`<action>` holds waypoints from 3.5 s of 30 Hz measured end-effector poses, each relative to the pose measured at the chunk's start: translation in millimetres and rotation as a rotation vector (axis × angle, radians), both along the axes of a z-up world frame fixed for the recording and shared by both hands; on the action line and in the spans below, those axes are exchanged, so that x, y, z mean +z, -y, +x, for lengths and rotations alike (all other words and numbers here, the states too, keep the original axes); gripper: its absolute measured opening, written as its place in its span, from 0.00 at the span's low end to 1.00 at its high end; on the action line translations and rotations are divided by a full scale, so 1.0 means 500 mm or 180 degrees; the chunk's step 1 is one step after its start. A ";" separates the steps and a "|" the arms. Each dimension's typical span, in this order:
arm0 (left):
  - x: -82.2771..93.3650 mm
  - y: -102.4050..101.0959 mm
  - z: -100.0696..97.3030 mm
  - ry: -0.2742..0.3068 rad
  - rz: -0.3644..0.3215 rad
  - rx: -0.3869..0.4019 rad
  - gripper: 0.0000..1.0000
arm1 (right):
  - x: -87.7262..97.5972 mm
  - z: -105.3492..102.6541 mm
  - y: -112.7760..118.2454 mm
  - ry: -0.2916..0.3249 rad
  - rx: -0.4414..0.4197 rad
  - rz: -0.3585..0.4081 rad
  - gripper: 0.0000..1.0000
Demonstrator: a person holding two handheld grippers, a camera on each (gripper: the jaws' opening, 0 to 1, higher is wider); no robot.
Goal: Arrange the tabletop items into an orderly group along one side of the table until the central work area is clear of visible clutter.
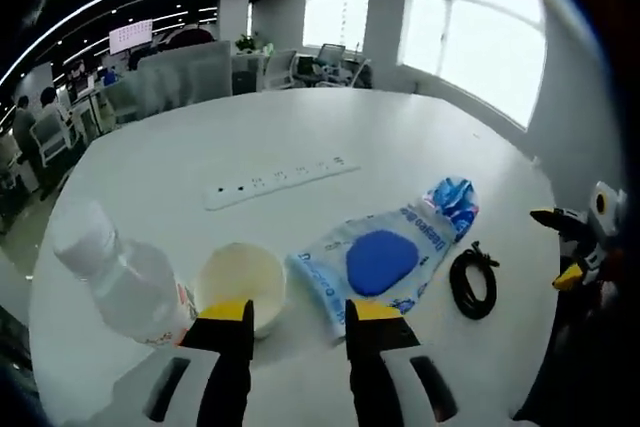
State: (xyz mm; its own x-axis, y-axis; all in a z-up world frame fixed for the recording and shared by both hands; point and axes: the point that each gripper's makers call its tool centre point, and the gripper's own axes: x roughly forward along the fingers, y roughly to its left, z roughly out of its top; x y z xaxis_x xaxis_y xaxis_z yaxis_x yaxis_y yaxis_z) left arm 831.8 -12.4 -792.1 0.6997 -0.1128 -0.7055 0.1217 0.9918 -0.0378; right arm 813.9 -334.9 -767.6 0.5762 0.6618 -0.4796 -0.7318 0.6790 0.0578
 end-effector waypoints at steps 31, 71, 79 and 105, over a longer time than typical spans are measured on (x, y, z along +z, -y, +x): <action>-0.023 0.009 0.018 -0.0252 0.0326 -0.0426 0.00 | -0.001 -0.031 0.085 -0.0106 -0.0275 0.0032 0.86; 0.092 0.093 -0.064 0.0388 -0.0181 -0.0475 0.49 | 0.002 -0.009 0.076 -0.0099 -0.0071 0.0064 0.91; 0.106 0.085 -0.144 0.0548 -0.0250 -0.0381 0.62 | 0.021 -0.005 0.065 -0.0015 0.0009 0.0163 0.98; 0.106 0.075 -0.314 0.0683 -0.0475 -0.0101 0.88 | 0.019 -0.018 0.095 -0.0037 0.0051 0.0091 1.00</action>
State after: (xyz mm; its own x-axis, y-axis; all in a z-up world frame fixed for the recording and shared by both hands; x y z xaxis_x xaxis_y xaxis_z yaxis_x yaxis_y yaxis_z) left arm 674.8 -49.8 -739.1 0.8260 -0.2288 -0.5151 0.1738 0.9728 -0.1534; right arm 804.9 -382.2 -758.3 0.5598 0.6846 -0.4669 -0.7418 0.6651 0.0857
